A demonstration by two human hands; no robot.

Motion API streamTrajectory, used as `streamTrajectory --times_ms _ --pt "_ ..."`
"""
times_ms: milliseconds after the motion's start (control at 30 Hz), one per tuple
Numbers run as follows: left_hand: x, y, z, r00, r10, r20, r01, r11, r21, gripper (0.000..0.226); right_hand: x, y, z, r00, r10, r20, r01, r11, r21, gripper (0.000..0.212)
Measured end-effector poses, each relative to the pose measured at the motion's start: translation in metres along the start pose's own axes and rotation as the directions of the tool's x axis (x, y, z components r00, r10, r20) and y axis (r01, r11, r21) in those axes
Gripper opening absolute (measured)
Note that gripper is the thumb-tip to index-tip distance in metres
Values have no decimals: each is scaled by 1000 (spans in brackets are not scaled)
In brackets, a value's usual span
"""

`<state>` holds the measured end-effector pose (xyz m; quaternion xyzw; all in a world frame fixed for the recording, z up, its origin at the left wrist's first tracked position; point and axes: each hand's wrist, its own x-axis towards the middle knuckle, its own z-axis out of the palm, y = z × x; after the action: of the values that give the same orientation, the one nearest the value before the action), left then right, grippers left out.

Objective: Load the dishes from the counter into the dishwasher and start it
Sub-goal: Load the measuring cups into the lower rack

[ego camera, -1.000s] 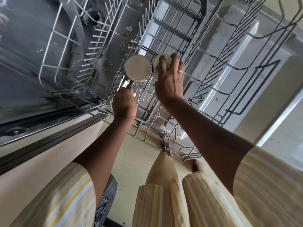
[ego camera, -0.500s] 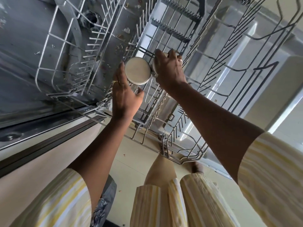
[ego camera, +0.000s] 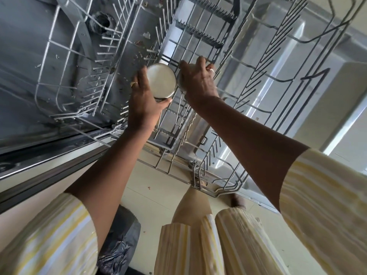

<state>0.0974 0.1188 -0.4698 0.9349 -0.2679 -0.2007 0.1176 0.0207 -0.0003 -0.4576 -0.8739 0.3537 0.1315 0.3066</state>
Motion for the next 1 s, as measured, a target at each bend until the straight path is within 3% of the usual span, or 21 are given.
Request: streamTrajectory --times_ms 267,433,600,733,900,1000 --pt "2 3 5 999 12 40 -17 992 125 103 1 1 1 999 0 43 3 998 -66 63" --pt "3 3 2 994 -10 105 -6 988 153 105 3 1 6 997 -20 72 26 996 -89 60" --pt "-10 5 1 988 -20 151 -6 986 166 94 -7 2 -3 995 -15 97 16 1000 -10 64" --pt "-14 -1 -4 981 -3 196 -26 989 145 89 -10 3 -7 988 -71 134 79 995 -56 61" --pt "-22 -10 -8 967 45 250 -77 990 122 79 -20 1 -14 994 -99 50 100 995 -16 47" --pt "-25 -15 -6 968 73 238 -108 985 134 75 -23 4 -9 993 -95 65 98 995 -29 57"
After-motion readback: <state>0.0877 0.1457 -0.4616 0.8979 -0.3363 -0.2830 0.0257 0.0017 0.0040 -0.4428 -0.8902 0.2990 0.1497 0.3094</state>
